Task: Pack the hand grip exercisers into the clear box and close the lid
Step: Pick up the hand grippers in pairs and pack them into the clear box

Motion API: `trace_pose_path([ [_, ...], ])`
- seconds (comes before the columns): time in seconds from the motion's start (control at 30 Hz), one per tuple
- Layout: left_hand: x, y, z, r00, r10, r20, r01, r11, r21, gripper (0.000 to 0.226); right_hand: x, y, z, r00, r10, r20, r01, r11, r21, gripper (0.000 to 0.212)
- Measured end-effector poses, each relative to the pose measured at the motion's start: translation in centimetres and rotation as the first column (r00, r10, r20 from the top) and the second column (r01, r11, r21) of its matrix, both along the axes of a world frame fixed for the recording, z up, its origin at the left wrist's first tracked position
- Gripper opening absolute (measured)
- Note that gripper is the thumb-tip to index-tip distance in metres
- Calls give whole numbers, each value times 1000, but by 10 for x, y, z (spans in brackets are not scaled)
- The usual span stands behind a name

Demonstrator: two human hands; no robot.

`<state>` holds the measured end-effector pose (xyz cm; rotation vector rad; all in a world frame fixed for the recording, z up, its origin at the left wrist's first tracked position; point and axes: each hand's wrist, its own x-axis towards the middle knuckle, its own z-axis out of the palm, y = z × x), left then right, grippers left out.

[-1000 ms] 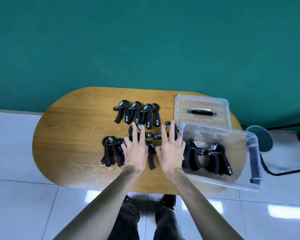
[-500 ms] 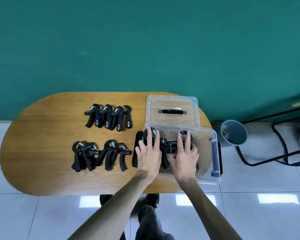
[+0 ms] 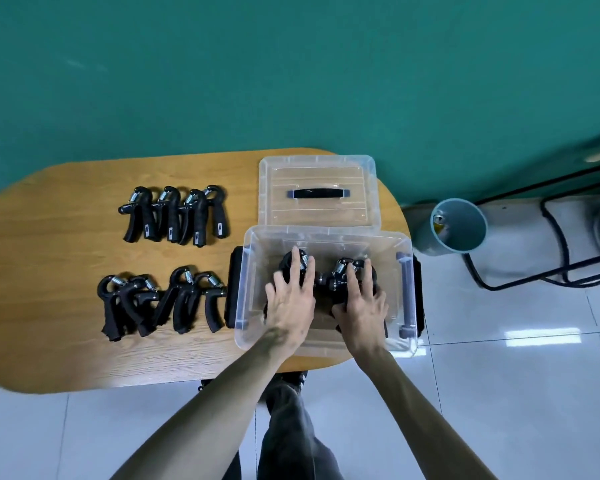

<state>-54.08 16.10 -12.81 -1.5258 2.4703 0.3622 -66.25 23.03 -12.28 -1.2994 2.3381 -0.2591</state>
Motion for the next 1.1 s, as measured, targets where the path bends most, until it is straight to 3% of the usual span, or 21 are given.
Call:
trace_pose_path([
  [0.27, -14, -8, -31, 995, 97, 36, -100, 990, 96, 77, -22, -21, -32, 989, 98, 108, -105, 992, 66, 80],
  [0.53, -20, -10, -58, 991, 132, 21, -133, 990, 40, 78, -30, -22, -63, 977, 144, 159, -145, 989, -7, 77],
  [0.83, -17, -8, -60, 988, 136, 76, -139, 990, 35, 86, -29, -21, -68, 969, 205, 135, -216, 974, 69, 75],
  [0.97, -15, -7, -61, 988, 149, 46, -151, 988, 40, 87, -27, -27, -67, 977, 214, -3, -210, 961, 179, 67],
  [1.1, -5, -10, -52, 990, 140, -18, -139, 988, 73, 76, -20, -29, -54, 966, 226, -126, -204, 965, 167, 59],
])
